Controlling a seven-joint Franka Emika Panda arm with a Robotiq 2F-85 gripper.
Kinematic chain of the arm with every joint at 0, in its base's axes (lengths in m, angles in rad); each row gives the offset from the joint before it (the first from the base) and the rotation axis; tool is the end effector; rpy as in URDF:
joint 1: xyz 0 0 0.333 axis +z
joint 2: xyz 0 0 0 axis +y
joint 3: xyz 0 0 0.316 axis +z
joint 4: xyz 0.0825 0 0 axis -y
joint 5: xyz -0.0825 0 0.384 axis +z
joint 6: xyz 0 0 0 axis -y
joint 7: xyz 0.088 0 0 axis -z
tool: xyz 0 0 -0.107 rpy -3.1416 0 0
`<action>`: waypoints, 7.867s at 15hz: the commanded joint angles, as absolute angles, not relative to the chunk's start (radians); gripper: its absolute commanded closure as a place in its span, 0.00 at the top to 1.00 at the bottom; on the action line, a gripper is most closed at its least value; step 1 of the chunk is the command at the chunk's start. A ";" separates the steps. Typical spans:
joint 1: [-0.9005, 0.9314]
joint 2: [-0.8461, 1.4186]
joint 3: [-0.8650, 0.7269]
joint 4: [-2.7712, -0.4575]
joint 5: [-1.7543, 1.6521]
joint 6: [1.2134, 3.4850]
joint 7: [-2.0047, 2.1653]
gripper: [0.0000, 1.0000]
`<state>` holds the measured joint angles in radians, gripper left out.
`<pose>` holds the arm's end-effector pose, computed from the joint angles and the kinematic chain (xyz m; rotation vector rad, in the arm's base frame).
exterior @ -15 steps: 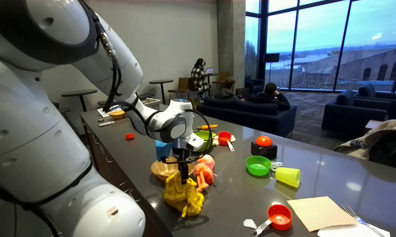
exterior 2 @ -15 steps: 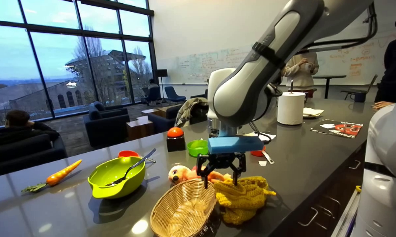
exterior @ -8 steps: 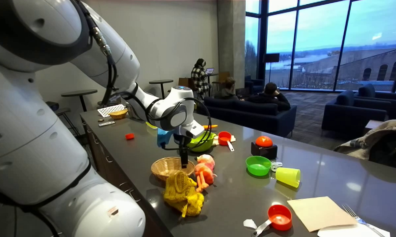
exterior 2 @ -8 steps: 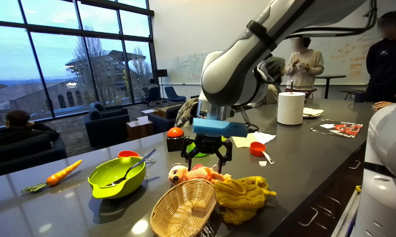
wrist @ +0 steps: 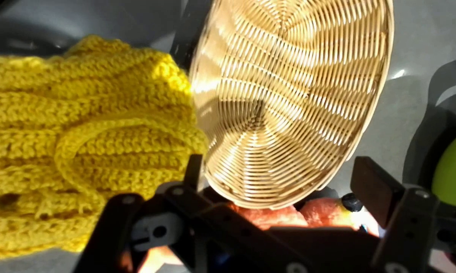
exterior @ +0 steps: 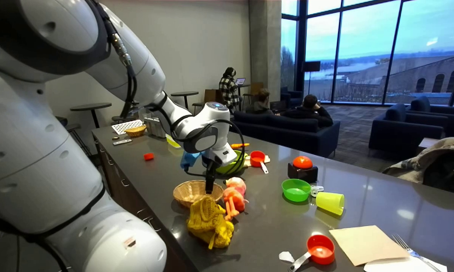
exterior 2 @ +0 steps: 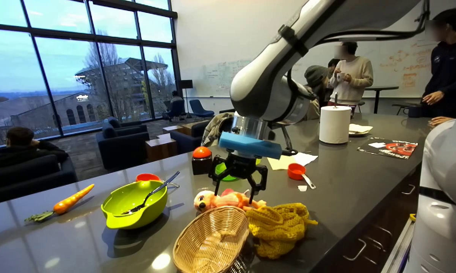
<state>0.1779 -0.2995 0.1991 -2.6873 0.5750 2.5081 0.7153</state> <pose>0.3819 0.1433 0.3372 -2.5975 1.0833 0.0747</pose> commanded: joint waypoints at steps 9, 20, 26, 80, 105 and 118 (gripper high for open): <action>0.148 -0.264 0.213 -2.675 0.574 2.470 0.781 1.00; 0.111 -0.331 0.215 -2.767 0.370 2.343 1.131 1.00; 0.107 -0.369 0.209 -2.814 0.343 2.302 1.219 1.00; 0.027 -0.033 0.017 -2.776 0.905 2.589 0.795 0.02; 0.123 -0.293 0.240 -2.792 0.297 2.588 1.476 1.00; 0.170 -0.514 0.273 -2.781 0.330 2.194 1.644 1.00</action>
